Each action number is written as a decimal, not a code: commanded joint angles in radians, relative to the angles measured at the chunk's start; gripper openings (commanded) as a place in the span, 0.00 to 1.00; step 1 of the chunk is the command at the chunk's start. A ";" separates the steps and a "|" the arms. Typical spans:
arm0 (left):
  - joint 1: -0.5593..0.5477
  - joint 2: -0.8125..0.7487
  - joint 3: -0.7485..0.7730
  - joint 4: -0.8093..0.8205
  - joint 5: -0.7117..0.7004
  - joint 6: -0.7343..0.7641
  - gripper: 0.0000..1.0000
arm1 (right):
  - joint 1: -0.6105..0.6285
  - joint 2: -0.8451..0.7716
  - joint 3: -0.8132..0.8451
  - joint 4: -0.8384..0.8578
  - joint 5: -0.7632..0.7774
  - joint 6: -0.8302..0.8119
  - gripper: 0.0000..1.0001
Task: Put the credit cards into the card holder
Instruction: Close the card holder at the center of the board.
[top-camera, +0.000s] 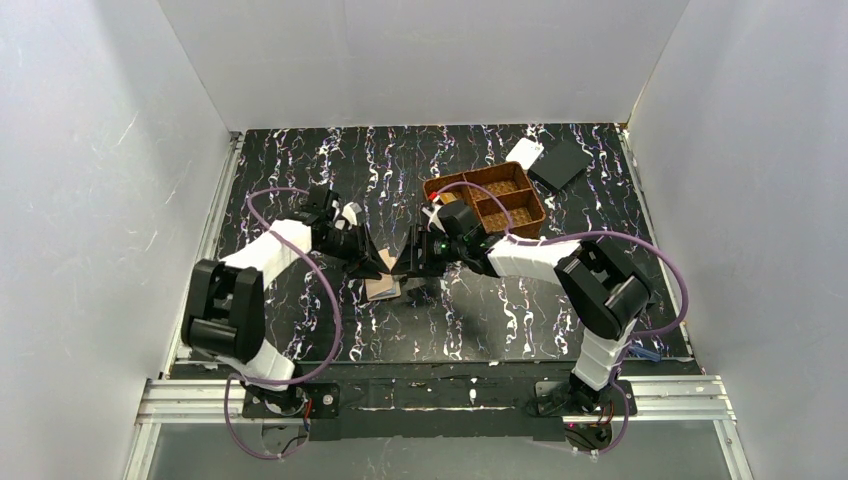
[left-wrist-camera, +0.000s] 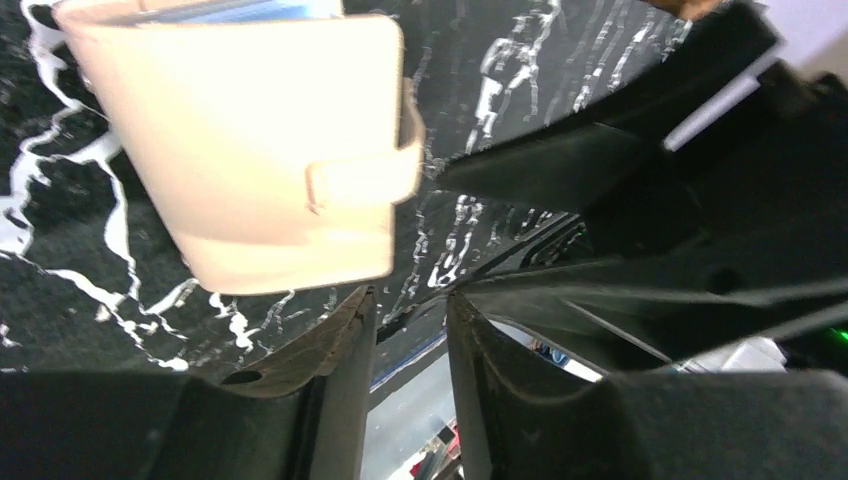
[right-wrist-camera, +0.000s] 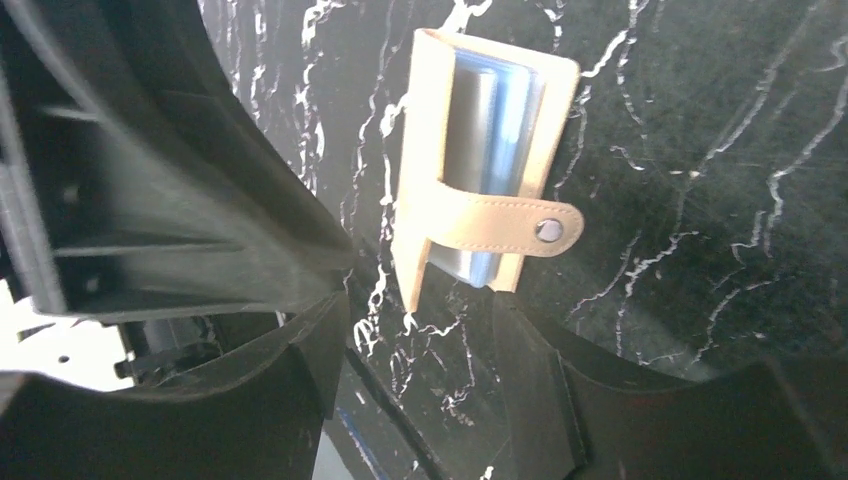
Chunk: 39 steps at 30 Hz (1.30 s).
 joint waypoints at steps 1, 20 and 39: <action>0.000 0.072 -0.013 0.072 -0.014 0.001 0.27 | 0.022 0.001 -0.003 0.016 0.052 0.035 0.64; -0.008 0.182 -0.122 0.135 -0.087 -0.012 0.17 | 0.053 0.098 -0.027 0.046 0.081 0.061 0.64; 0.114 -0.002 -0.098 0.062 -0.033 0.014 0.48 | 0.055 0.158 0.017 -0.061 0.165 -0.066 0.25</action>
